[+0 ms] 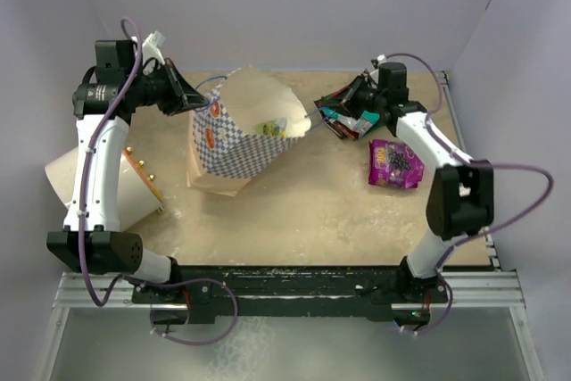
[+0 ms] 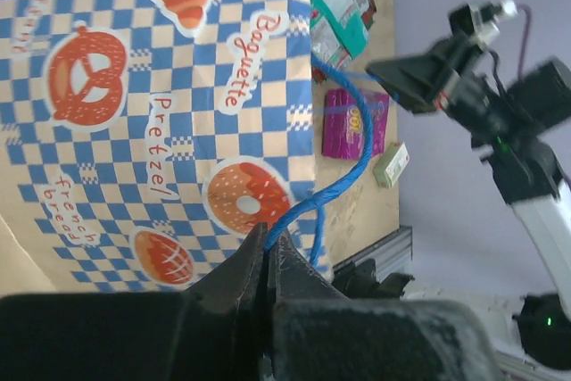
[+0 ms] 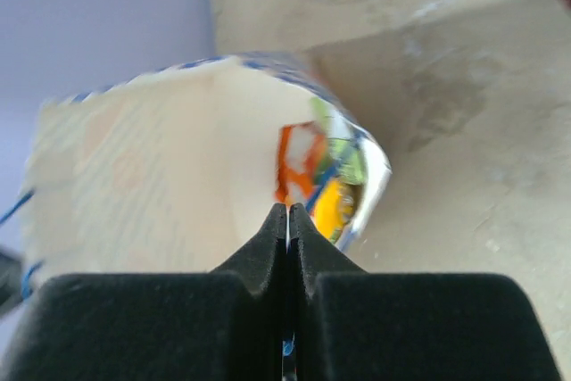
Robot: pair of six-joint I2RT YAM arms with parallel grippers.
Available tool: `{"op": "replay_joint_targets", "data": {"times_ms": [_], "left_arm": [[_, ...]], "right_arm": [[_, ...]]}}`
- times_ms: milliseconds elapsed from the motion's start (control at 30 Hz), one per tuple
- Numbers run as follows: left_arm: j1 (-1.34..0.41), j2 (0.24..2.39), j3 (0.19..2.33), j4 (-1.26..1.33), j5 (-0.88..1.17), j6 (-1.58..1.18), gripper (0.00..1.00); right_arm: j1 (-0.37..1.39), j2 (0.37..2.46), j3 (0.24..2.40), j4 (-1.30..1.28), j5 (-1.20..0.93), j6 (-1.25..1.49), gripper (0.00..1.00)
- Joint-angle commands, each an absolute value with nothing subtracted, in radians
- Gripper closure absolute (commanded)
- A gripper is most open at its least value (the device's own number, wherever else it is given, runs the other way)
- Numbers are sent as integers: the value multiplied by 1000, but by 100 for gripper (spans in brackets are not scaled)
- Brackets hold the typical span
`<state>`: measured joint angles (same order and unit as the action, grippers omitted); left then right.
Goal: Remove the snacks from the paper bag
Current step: Adjust the paper bag at the center of the board.
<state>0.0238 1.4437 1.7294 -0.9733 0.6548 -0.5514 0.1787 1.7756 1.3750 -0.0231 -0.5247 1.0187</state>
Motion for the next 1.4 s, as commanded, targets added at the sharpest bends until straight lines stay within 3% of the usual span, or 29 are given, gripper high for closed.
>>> {"op": "replay_joint_targets", "data": {"times_ms": [0, 167, 367, 500, 633, 867, 1033, 1367], "left_arm": [[25, 1479, 1854, -882, 571, -647, 100], [56, 1580, 1978, -845, 516, -686, 100], [67, 1673, 2070, -818, 596, -707, 100], [67, 1668, 2037, -803, 598, -716, 100], [72, 1660, 2002, -801, 634, -721, 100], [72, 1651, 1954, -651, 718, -768, 100], [72, 1709, 2056, -583, 756, -782, 100], [63, 1798, 2197, -295, 886, -895, 100]], "right_arm": [[217, 1565, 1310, -99, -634, 883, 100], [378, 1408, 1241, -215, -605, 717, 100], [502, 1293, 1274, -157, -594, 635, 100], [505, 1370, 1485, -79, -585, 658, 100], [514, 1484, 1649, -155, -678, 629, 100], [610, 1388, 1472, -474, -656, 341, 100], [694, 1349, 1404, -406, -643, 341, 100], [742, 1557, 1580, -281, -716, 246, 100]]}}
